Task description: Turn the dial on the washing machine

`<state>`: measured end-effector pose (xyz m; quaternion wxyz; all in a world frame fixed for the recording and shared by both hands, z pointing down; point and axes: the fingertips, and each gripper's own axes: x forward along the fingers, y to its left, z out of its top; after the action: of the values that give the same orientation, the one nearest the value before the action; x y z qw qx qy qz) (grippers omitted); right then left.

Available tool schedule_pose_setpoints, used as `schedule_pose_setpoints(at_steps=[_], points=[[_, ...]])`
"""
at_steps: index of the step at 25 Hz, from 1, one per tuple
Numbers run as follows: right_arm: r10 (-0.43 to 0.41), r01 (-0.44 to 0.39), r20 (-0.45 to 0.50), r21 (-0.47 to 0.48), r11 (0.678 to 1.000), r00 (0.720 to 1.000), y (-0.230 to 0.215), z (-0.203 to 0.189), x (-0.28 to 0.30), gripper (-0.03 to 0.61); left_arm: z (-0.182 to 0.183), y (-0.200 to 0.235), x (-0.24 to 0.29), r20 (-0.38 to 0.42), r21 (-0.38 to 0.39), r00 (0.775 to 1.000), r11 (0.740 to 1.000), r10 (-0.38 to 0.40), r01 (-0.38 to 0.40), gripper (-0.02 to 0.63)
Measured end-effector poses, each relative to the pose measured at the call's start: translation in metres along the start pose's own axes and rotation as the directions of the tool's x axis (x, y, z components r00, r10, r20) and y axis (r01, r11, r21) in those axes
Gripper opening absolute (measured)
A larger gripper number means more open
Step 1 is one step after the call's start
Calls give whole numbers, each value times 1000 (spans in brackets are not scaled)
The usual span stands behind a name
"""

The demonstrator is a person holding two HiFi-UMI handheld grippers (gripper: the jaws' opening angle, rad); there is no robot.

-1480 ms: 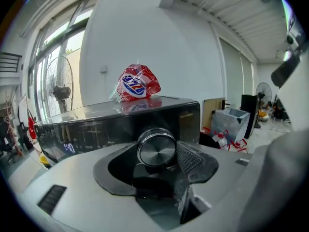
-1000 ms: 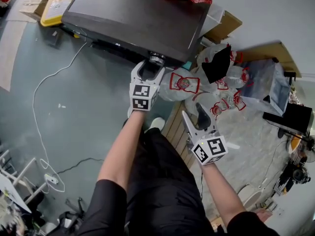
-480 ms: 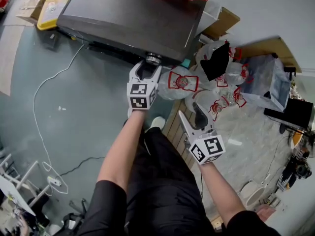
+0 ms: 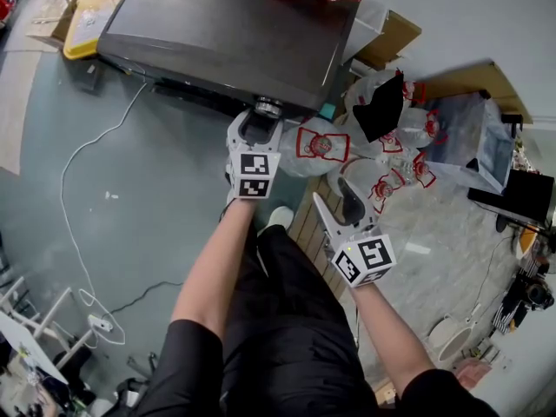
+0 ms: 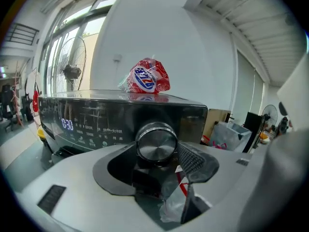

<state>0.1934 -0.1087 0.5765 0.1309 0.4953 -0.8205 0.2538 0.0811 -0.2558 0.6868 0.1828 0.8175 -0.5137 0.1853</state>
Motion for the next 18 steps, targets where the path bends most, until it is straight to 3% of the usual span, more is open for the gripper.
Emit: schedule_pose_setpoints(at_steps=[11,13,18], points=[[-15,15,1,2,1000,1000,-9,-1,0,224,0,-1,0,-18,128,998,991,53,-50,256],[-20,20,-4,5,1000,1000,-12,-2,-1,224,0,-1,1,-11,97,999,994,44,-42,256],[-7,7,-6,3,1000,1000,-11,-8,-6,224,0,-3,-1,32,-64,999,998,-12,14,287]])
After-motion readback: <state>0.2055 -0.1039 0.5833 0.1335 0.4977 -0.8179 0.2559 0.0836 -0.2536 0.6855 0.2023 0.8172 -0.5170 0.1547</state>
